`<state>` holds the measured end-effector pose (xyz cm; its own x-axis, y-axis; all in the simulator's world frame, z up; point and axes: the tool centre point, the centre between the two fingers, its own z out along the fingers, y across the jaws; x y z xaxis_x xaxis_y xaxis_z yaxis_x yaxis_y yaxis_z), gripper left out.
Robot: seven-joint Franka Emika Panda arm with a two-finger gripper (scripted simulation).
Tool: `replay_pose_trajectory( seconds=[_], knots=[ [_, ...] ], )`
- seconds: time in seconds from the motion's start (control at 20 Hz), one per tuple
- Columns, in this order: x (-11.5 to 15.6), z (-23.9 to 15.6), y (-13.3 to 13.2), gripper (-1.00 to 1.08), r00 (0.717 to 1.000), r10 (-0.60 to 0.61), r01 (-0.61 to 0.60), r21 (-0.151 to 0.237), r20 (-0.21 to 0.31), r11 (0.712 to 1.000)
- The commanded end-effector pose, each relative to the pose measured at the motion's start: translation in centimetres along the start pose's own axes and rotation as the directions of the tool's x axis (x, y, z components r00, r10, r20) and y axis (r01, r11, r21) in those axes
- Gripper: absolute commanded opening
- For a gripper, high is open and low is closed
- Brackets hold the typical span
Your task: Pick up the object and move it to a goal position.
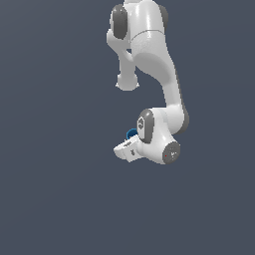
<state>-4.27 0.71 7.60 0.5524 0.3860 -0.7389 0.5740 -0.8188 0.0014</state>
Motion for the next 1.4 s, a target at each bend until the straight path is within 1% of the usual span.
replay_pose_trajectory(
  seconds=[0.0, 0.15, 0.3, 0.45, 0.65, 0.8, 0.95, 1.15, 1.35],
  knots=[
    [0.1, -1.5, 0.2, -1.0, 0.999, 0.004, -0.004, -0.017, -0.035, 1.0],
    [0.3, -4.2, 0.4, -1.0, 0.995, 0.008, -0.013, -0.049, -0.1, 0.999],
    [0.2, -7.7, 0.5, -1.0, 0.983, 0.011, -0.028, -0.089, -0.183, 0.996],
    [-0.2, -11.6, 0.5, -1.0, 0.962, 0.01, -0.048, -0.132, -0.273, 0.99],
    [-1.3, -16.6, 0.2, -1.0, 0.921, 0.002, -0.08, -0.184, -0.389, 0.98],
    [-2.5, -20.2, -0.2, -1.0, 0.882, -0.009, -0.108, -0.221, -0.472, 0.969],
    [-4.0, -23.7, -0.9, -1.0, 0.834, -0.025, -0.14, -0.254, -0.552, 0.957],
    [-6.7, -28.2, -2.0, -1.0, 0.758, -0.053, -0.187, -0.294, -0.651, 0.937],
    [-9.6, -31.9, -3.4, -1.0, 0.676, -0.085, -0.235, -0.324, -0.732, 0.916]
  ],
)
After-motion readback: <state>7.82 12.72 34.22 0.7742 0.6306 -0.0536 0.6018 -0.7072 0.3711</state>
